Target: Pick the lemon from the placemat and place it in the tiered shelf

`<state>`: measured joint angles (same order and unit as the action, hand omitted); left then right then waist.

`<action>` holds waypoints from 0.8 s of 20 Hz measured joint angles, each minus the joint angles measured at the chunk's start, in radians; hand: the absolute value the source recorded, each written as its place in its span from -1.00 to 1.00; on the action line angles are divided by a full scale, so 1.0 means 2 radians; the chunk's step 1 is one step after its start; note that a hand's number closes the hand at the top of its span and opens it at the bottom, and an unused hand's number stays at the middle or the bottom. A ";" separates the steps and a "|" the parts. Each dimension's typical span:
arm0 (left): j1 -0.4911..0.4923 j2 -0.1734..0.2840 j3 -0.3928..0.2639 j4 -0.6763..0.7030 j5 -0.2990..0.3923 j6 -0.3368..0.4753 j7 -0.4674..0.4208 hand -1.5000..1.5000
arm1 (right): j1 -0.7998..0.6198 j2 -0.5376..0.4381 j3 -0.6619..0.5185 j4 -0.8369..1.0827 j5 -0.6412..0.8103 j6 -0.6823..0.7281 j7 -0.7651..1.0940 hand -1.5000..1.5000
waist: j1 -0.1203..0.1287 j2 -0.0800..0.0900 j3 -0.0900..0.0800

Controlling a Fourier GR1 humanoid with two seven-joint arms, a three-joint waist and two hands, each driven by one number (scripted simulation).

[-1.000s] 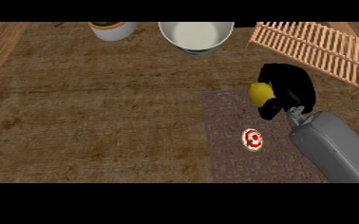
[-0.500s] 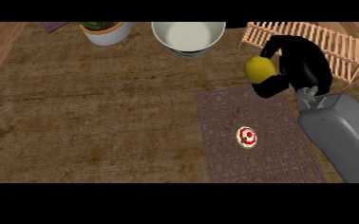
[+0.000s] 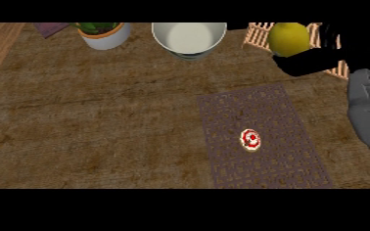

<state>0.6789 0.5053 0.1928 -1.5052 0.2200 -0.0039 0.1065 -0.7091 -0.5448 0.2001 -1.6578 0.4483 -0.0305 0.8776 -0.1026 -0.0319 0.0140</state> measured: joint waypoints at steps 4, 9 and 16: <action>-0.002 -0.006 0.006 -0.001 -0.001 -0.003 -0.001 0.00 | -0.027 -0.017 -0.028 -0.018 -0.010 0.009 0.020 1.00 | 0.001 0.000 -0.001; -0.004 -0.012 0.013 -0.003 -0.005 -0.006 -0.002 0.00 | -0.053 -0.054 -0.048 -0.022 0.000 0.027 0.036 1.00 | 0.002 0.002 -0.001; -0.011 -0.016 0.017 -0.008 -0.016 -0.014 0.003 0.00 | -0.087 -0.103 -0.061 -0.002 0.006 0.065 0.050 1.00 | 0.011 0.006 -0.003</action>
<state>0.6565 0.4732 0.2265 -1.5205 0.1884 -0.0314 0.1116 -0.8834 -0.7506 0.0790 -1.6614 0.4604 0.0996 0.9770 -0.0805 -0.0192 0.0086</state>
